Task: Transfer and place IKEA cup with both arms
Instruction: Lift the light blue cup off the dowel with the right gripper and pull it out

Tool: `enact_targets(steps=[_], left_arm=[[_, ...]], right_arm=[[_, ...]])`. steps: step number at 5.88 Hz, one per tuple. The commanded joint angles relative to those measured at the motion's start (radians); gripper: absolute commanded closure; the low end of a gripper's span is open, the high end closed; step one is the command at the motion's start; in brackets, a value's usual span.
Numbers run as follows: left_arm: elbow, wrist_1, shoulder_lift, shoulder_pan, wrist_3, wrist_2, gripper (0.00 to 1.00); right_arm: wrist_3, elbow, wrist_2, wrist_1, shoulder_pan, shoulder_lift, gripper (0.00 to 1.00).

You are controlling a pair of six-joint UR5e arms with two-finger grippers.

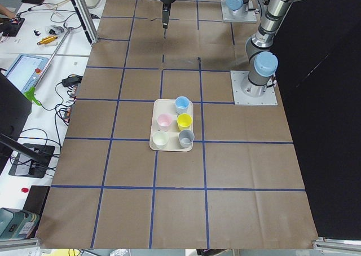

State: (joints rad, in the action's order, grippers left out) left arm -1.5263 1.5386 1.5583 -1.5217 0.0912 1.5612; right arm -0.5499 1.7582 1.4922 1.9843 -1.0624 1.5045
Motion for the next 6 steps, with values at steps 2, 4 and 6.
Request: enact_targets(steps=[2, 4, 6], left_arm=[[0.002, 0.002, -0.021, 0.002, 0.001, -0.012, 0.02], [0.002, 0.02, -0.038, 0.011, 0.001, -0.085, 0.02], [-0.002, 0.044, -0.041, 0.034, 0.001, -0.216, 0.02]], right_arm=[[-0.014, -0.164, -0.108, -0.563, 0.002, 0.086, 0.56], [-0.082, -0.281, -0.382, -0.985, 0.001, 0.071, 0.54], [-0.335, -0.273, -0.576, -1.396, 0.001, 0.012, 0.54]])
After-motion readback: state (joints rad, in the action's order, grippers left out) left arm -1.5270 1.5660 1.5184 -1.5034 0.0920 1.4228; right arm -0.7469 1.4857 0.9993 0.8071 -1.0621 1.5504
